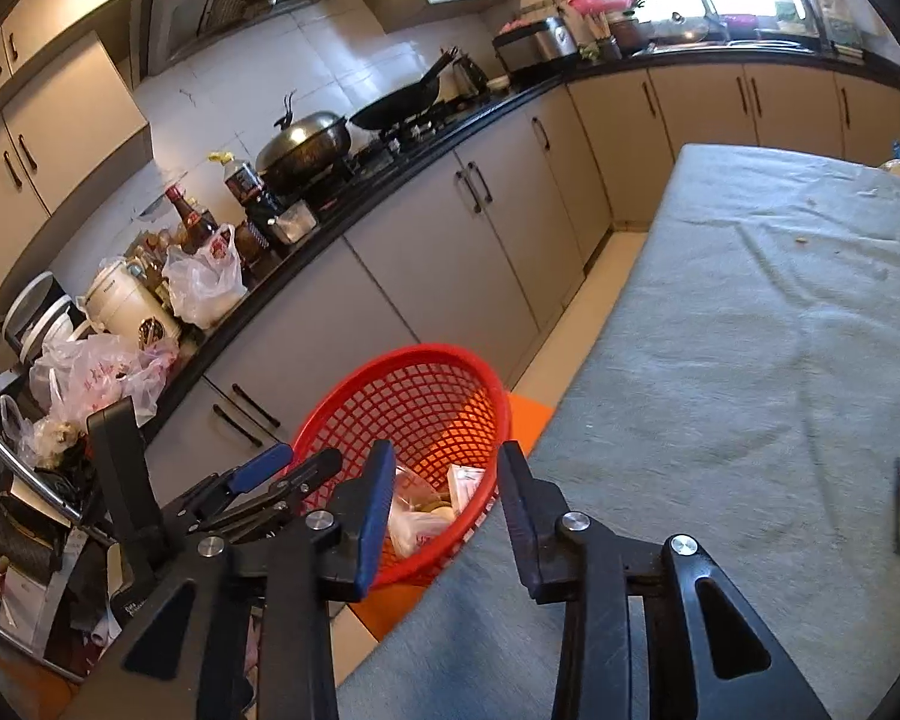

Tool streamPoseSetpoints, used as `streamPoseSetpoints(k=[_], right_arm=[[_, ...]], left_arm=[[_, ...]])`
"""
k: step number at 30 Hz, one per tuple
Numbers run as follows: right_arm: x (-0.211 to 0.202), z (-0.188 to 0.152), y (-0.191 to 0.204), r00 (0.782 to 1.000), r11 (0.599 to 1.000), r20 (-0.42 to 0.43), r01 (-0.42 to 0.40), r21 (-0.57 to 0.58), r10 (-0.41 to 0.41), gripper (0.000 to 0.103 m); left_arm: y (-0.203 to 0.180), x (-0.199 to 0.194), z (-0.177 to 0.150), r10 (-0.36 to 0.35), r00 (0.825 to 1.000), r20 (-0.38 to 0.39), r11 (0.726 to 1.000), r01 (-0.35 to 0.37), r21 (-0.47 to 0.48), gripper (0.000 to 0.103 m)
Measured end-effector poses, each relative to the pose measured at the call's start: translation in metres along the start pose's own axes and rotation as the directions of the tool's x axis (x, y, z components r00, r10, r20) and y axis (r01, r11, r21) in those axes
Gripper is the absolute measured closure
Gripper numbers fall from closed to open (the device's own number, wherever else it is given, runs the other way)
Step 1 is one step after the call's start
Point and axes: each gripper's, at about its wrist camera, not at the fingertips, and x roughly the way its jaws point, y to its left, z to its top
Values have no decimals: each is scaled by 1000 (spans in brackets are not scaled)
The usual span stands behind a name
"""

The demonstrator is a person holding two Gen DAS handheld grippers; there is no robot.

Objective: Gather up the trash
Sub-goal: 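Carry the cup and paper bag to the red basket and release both, then move both tools back to the table toward the remaining trash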

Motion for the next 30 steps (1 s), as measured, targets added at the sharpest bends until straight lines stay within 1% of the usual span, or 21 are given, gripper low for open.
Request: streamPoseSetpoints(k=[3, 6, 8, 9, 11, 13, 15, 16, 17, 19, 21, 22, 24, 25, 26, 27, 28, 30], right_arm=[[-22, -10, -12, 1000, 999, 17, 25, 23, -25, 65], [-46, -21, -32, 998, 997, 34, 41, 68, -43, 64], [-63, -30, -46, 996, 993, 49, 69, 92, -74, 64], [-73, -35, -55, 994, 990, 56, 85, 114, -92, 64], [-90, -43, -68, 992, 985, 71, 92, 148, -104, 64], [-108, -52, -79, 987, 979, 87, 119, 168, -135, 64], [-134, -66, -94, 976, 967, 111, 165, 193, -188, 64], [-145, -72, -100, 971, 961, 118, 180, 208, -208, 61], [-155, -76, -108, 966, 955, 123, 194, 226, -225, 56], [-178, -87, -127, 953, 931, 136, 225, 288, -272, 55], [-200, -97, -145, 933, 905, 141, 270, 329, -330, 54], [-206, -100, -149, 925, 893, 141, 287, 346, -352, 52], [-220, -106, -163, 907, 868, 147, 314, 385, -394, 45], [-224, -108, -171, 896, 852, 140, 337, 401, -421, 39], [-224, -109, -177, 891, 840, 130, 350, 415, -435, 37], [-224, -109, -182, 891, 832, 122, 351, 429, -438, 37], [-223, -108, -190, 896, 828, 114, 339, 446, -429, 37], [-214, -104, -196, 900, 822, 88, 344, 455, -426, 37]], left_arm=[[-20, -13, -2, -28, 999, 23, 999, 27, 28, 39], [-48, -25, -7, -80, 996, 38, 995, 78, 58, 38], [-68, -31, -11, -114, 993, 41, 991, 111, 79, 38], [-81, -33, -15, -138, 990, 38, 986, 134, 96, 38], [-107, -35, -22, -168, 985, 27, 979, 163, 126, 37], [-134, -37, -32, -196, 980, 20, 967, 190, 168, 37], [-159, -36, -42, -224, 975, 2, 954, 219, 203, 37], [-171, -36, -48, -241, 970, -10, 945, 237, 226, 37], [-183, -35, -53, -253, 967, -19, 936, 250, 248, 37], [-201, -32, -60, -262, 964, -36, 923, 261, 283, 37], [-218, -30, -67, -271, 961, -49, 909, 272, 315, 37], [-224, -29, -69, -277, 959, -55, 904, 279, 324, 37], [-233, -27, -73, -291, 954, -68, 894, 297, 336, 37], [-236, -26, -73, -295, 953, -73, 891, 302, 339, 37], [-239, -27, -74, -300, 951, -77, 888, 308, 343, 37], [-240, -27, -74, -304, 949, -79, 885, 312, 345, 37], [-241, -27, -74, -305, 949, -82, 883, 314, 348, 37], [-244, -27, -75, -302, 950, -84, 882, 312, 352, 37]])
